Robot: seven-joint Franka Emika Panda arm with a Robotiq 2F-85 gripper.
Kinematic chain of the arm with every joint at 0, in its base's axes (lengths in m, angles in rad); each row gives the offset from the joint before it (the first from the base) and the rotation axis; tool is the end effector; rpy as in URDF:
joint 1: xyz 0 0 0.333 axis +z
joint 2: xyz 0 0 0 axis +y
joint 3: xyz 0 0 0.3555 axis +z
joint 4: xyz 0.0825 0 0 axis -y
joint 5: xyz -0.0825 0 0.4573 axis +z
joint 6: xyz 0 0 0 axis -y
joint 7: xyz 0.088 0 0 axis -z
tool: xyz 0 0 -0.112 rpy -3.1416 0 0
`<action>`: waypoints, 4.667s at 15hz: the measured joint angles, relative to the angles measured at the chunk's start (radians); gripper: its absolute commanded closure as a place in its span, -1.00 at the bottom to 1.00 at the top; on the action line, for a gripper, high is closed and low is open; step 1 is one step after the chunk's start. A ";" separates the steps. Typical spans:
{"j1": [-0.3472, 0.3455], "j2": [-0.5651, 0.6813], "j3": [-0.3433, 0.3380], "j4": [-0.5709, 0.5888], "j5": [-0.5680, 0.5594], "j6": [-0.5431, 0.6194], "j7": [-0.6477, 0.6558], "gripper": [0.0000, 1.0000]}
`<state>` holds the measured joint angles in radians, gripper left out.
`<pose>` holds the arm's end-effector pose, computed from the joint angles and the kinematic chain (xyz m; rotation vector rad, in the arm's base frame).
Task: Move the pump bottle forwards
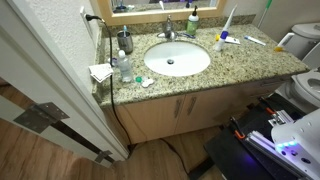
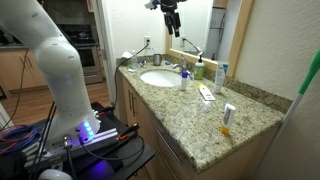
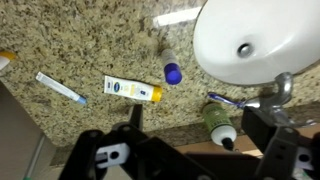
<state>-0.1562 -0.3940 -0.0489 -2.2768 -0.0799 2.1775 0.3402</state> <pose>0.5052 -0.1107 0.5493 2.9759 -0.7734 0.4606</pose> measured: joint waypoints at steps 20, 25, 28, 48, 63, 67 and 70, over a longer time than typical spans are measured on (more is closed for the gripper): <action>0.049 0.445 0.032 0.316 -0.064 0.138 0.319 -1.00; 0.055 0.454 0.026 0.328 -0.063 0.138 0.326 -1.00; 0.058 0.491 0.024 0.353 0.039 0.138 0.210 -1.00; 0.078 0.850 -0.061 0.729 0.166 0.165 0.016 -1.00; 0.103 0.974 -0.084 0.832 0.147 0.210 0.108 -1.00; 0.103 1.010 -0.083 0.853 0.156 0.261 0.109 -1.00; 0.104 1.035 -0.083 0.877 0.156 0.282 0.109 -1.00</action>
<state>-0.0527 0.6415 -0.1314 -1.3998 0.0765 2.4593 0.4492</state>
